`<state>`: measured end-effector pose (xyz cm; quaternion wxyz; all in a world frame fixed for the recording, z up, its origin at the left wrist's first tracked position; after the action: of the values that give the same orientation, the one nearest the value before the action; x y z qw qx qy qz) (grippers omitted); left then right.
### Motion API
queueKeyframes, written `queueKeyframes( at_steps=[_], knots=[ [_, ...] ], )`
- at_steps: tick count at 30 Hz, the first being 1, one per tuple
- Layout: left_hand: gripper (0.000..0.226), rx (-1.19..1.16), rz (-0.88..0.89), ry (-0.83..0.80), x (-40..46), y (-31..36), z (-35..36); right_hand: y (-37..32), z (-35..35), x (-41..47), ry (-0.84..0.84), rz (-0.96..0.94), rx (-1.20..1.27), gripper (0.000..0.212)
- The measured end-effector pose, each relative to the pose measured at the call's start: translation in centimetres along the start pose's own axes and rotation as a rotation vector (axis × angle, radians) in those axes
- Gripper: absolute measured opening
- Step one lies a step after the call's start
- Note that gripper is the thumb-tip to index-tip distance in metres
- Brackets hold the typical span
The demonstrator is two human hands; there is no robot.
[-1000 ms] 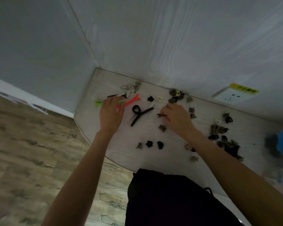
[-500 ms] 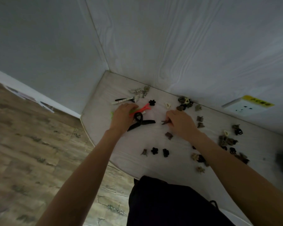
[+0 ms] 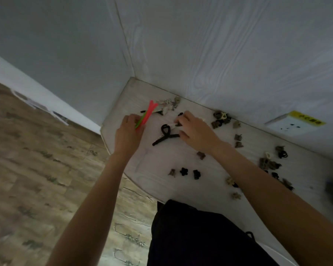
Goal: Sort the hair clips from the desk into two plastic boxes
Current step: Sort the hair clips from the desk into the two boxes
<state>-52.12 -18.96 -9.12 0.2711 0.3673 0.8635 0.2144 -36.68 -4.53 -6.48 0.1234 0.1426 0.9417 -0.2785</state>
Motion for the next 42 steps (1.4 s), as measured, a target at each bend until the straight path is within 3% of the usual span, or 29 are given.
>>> queueKeyframes(
  at_steps=[4, 7, 14, 18, 22, 31, 35, 38, 42],
  knots=[
    [0.026, -0.073, -0.131, -0.052, -4.1, -1.7, 1.4, -3.0, 2.0, 2.0, -0.135, -0.122, -0.201, 0.032],
    [0.029, -0.047, -0.18, -0.09, -6.0, -2.2, 3.3, -2.7, 2.9, 1.9, -0.148, -0.033, -0.263, 0.03],
    [0.035, 0.105, -0.208, -0.027, -6.5, -1.7, 4.8, 1.3, 1.3, -2.0, 0.001, 0.271, -0.283, 0.025],
    [0.049, 0.156, -0.137, -0.131, -6.3, -2.4, 4.7, -0.9, 1.2, 0.7, 0.022, 0.144, -0.319, 0.014],
    [0.029, 0.208, -0.148, -0.134, -5.6, -2.9, 4.3, -1.9, 3.6, 3.6, -0.124, 0.011, -0.365, 0.016],
    [0.028, 0.303, 0.092, -0.059, 1.2, -0.9, 2.0, 1.6, 3.7, 3.3, -0.12, 0.21, -0.286, 0.023],
    [0.031, 0.398, 0.2, -0.099, 4.9, 0.0, 1.3, 3.8, 2.9, 2.3, -0.07, 0.337, -0.233, 0.03],
    [0.036, 0.394, 0.188, -0.207, 6.5, 0.1, 1.1, 3.9, 2.3, 2.0, -0.037, 0.334, -0.19, 0.03],
    [0.022, 0.376, 0.216, -0.185, 6.6, 0.5, 0.6, 3.3, 1.6, 3.3, 0.029, 0.297, -0.129, 0.028]
  ],
)
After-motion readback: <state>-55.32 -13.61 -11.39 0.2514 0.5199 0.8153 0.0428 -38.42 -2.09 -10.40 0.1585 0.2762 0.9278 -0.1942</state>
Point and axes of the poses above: each hand's wrist, its own x-axis towards the middle knuckle, its own z-axis out of the palm, y = z × x, the point moved 2 cm from there along x, towards the middle knuckle, and after that the axes turned 13 degrees about -y, right-handed, at the moved point
